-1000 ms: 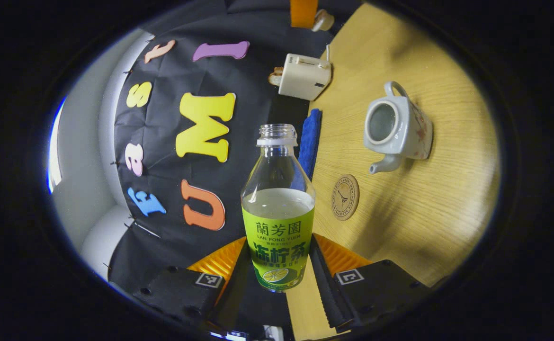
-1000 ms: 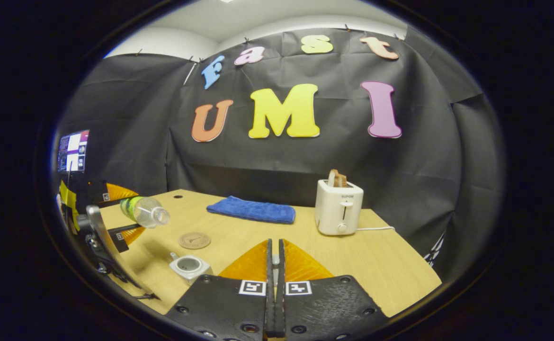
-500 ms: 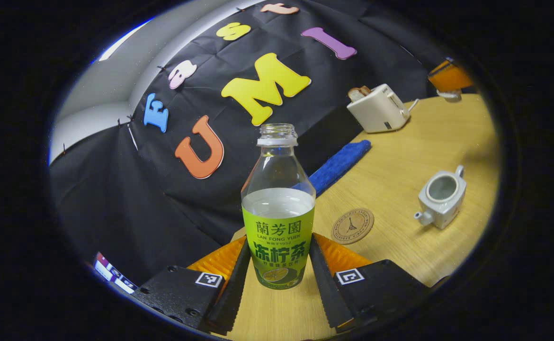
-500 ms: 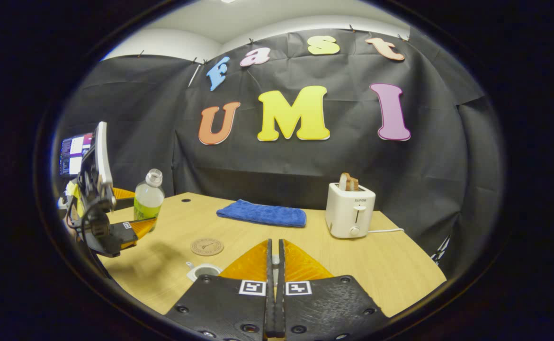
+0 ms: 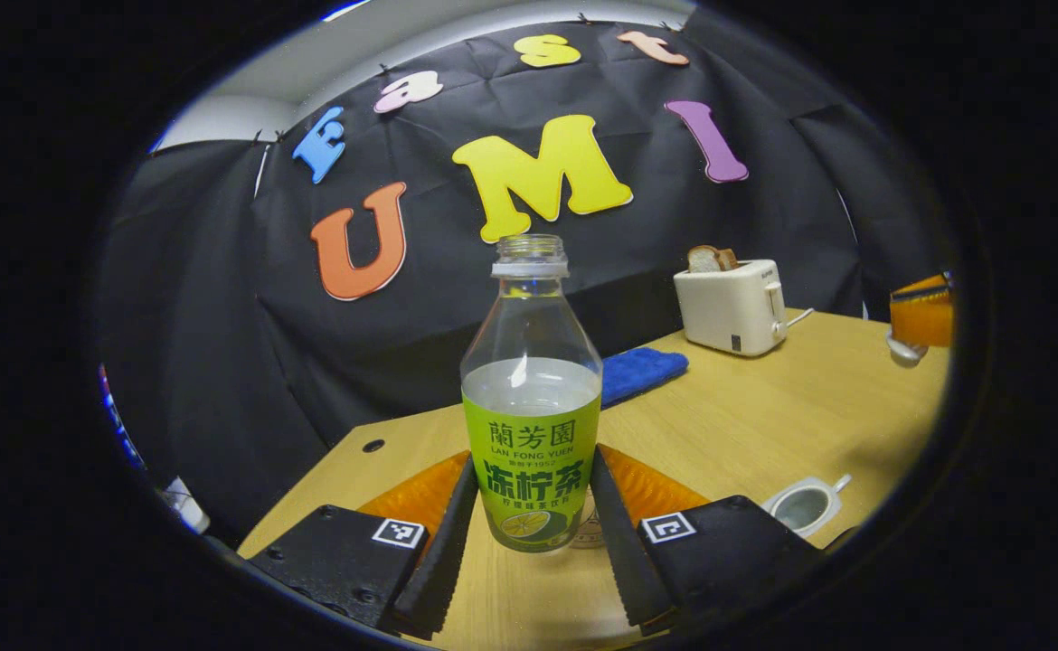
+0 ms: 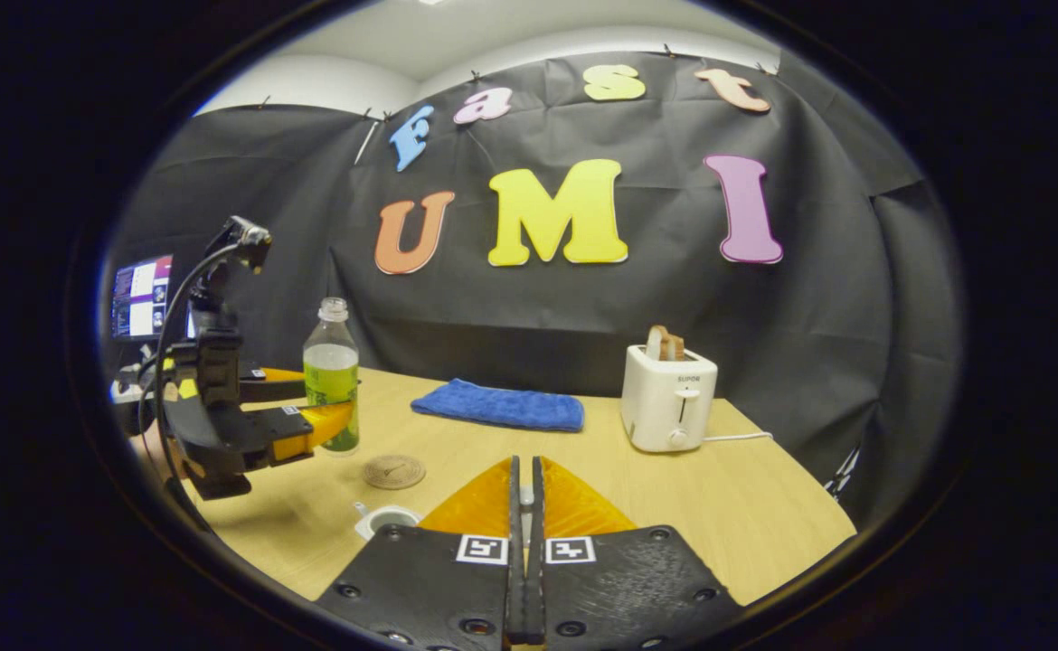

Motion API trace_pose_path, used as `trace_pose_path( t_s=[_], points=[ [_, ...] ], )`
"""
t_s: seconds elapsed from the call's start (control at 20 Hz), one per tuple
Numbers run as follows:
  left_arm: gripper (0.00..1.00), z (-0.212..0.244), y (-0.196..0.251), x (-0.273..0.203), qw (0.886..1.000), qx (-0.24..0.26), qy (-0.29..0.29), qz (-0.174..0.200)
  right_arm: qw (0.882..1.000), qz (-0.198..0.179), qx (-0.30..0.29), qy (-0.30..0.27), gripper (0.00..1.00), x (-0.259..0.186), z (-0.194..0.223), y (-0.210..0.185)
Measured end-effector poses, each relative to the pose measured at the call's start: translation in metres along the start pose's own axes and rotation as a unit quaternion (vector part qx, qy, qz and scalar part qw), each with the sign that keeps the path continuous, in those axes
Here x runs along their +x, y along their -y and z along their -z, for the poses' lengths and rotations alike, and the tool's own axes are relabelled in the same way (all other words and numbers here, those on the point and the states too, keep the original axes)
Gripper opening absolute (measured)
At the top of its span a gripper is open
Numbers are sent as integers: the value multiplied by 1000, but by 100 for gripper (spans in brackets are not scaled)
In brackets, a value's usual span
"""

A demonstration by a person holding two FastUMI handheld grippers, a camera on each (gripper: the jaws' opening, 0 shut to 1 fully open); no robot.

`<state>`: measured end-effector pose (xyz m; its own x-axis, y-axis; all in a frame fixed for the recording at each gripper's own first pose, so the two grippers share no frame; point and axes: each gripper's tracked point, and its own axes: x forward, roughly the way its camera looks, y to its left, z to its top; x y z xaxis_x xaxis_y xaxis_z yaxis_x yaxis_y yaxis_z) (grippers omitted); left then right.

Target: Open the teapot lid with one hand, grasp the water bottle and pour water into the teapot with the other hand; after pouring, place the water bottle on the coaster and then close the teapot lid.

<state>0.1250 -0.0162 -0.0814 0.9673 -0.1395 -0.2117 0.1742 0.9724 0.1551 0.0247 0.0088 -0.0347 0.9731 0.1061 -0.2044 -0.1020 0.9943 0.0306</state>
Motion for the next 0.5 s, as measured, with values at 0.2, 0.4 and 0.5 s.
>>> trace_pose_path(
  t_s=[0.2,0.4,0.5],
  points=[
    [72,1,6,17,999,-45,10,11,1000,2,6,-4,0,5,3,4],
    [72,8,9,31,997,-70,18,15,1000,2,14,-15,0,12,12,7],
    [72,13,12,39,996,-82,19,20,1000,1,16,-22,0,16,16,7]
  ],
)
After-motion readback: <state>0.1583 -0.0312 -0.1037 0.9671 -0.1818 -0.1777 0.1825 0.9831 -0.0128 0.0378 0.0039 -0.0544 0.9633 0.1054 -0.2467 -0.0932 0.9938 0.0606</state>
